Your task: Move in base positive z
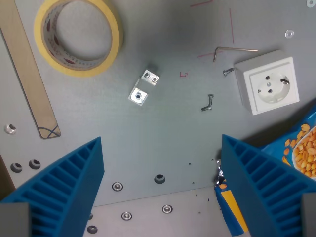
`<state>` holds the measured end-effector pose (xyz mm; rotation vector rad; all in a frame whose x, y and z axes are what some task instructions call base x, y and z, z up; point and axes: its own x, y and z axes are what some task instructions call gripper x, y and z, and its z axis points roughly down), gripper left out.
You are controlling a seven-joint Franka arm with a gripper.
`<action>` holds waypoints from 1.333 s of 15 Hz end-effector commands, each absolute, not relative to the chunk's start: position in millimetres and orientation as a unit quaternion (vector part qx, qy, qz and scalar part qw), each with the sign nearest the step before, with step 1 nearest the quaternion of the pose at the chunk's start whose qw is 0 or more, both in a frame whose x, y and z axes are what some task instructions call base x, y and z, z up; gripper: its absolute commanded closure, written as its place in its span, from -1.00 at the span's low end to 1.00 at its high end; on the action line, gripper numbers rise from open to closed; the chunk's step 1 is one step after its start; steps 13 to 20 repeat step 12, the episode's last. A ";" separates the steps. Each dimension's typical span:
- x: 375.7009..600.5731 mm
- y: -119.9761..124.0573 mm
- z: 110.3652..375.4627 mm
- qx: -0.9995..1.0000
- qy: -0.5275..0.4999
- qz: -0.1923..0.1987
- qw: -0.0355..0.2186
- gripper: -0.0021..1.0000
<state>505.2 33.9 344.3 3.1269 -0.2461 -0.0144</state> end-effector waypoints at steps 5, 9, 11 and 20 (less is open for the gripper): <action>504.9 33.8 371.0 0.997 -0.079 -0.003 0.002 -1.00; 505.3 33.7 391.0 0.997 -0.079 -0.003 0.002 -1.00; 505.6 33.7 401.0 0.997 -0.079 -0.003 0.002 -1.00; 505.8 33.7 406.0 0.997 -0.079 -0.003 0.002 -1.00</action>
